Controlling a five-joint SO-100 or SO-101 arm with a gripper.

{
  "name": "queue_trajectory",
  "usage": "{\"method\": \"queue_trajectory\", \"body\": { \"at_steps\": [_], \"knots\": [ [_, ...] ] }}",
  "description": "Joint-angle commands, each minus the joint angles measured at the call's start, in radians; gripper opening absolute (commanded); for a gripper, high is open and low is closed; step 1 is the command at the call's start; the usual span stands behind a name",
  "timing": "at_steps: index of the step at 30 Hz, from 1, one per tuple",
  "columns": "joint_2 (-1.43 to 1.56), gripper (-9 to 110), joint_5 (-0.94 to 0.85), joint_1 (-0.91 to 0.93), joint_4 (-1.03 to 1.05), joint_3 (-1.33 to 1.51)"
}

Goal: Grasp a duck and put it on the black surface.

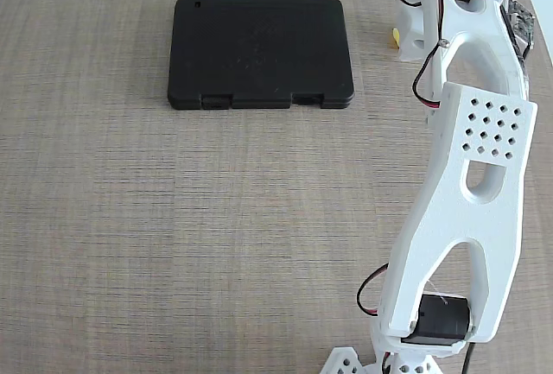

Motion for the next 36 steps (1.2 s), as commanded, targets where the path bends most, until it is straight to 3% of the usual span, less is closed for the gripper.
{"method": "queue_trajectory", "body": {
  "at_steps": [1,11,23,36],
  "knots": [
    [0.026,24,0.008,0.002,0.002,-0.046],
    [0.026,3,0.008,-0.005,-0.008,-0.046],
    [0.054,6,-0.002,0.006,0.011,-0.041],
    [0.353,7,0.002,-0.094,0.253,-0.046]
  ]
}}
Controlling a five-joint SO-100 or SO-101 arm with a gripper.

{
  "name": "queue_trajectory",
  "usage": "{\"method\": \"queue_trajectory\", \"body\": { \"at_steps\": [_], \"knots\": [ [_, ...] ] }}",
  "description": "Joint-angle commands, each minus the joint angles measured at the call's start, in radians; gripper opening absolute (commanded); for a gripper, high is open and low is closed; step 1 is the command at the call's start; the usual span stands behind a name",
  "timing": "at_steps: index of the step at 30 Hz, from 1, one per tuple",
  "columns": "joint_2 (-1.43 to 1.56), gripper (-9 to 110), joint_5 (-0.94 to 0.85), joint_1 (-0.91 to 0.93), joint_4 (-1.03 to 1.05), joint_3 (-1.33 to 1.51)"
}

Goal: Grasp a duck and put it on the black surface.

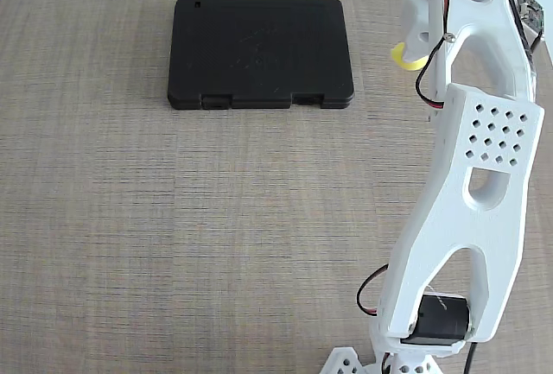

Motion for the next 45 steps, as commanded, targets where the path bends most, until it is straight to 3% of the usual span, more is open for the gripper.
{"method": "queue_trajectory", "body": {
  "at_steps": [1,20,27,41,45],
  "knots": [
    [0.233,7,0.008,-0.067,0.038,-0.032],
    [0.13,6,0.011,-0.385,-0.008,-0.034],
    [0.078,6,0.014,-0.396,-0.11,-0.031],
    [0.005,7,0.077,-0.396,-0.117,-0.032],
    [0.012,15,0.08,-0.396,-0.117,-0.032]
  ]
}}
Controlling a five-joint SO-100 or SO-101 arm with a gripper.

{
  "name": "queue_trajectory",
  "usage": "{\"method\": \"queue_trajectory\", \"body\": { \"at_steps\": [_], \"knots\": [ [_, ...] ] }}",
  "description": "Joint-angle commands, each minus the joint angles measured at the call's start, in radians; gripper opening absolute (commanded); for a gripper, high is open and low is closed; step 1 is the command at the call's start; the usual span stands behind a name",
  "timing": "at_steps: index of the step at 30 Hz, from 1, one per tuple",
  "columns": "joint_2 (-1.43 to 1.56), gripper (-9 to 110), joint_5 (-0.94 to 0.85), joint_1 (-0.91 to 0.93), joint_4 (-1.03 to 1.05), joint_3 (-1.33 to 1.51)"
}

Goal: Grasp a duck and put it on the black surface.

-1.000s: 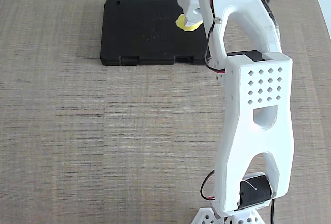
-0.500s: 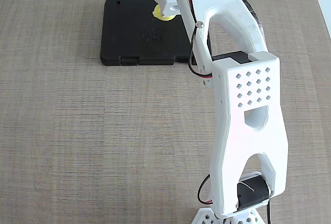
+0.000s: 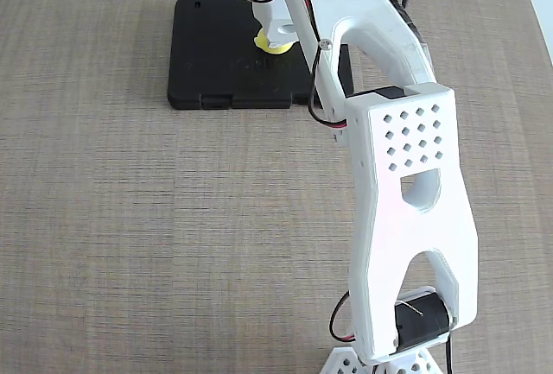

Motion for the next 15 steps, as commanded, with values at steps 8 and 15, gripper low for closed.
{"method": "queue_trajectory", "body": {
  "at_steps": [8,15],
  "knots": [
    [0.071,28,0.0,0.006,-0.006,-0.031],
    [0.382,28,-0.006,0.092,0.012,0.043]
  ]
}}
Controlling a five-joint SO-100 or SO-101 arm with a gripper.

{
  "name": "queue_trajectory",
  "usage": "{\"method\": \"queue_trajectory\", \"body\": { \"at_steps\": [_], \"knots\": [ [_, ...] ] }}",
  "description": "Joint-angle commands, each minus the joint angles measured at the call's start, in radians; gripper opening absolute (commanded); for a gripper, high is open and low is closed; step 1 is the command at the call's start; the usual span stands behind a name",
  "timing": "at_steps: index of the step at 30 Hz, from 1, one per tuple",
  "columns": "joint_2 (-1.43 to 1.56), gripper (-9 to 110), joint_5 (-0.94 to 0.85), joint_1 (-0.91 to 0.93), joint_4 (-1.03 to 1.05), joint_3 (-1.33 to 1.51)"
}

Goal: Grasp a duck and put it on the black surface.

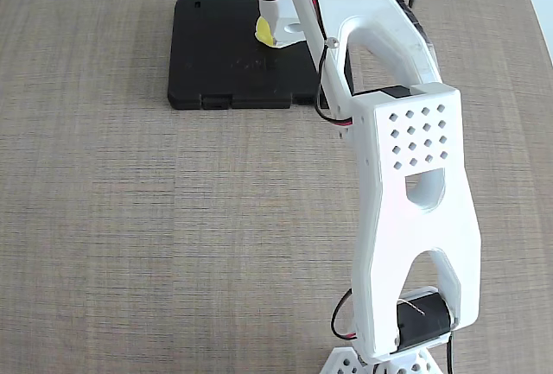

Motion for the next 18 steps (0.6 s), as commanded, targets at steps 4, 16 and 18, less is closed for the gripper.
{"method": "queue_trajectory", "body": {
  "at_steps": [4,16,18],
  "knots": [
    [0.667,28,-0.008,0.1,0.006,0.181],
    [1.715,16,-0.12,0.278,-0.011,1.103],
    [1.827,9,-0.199,0.279,-0.014,1.267]
  ]
}}
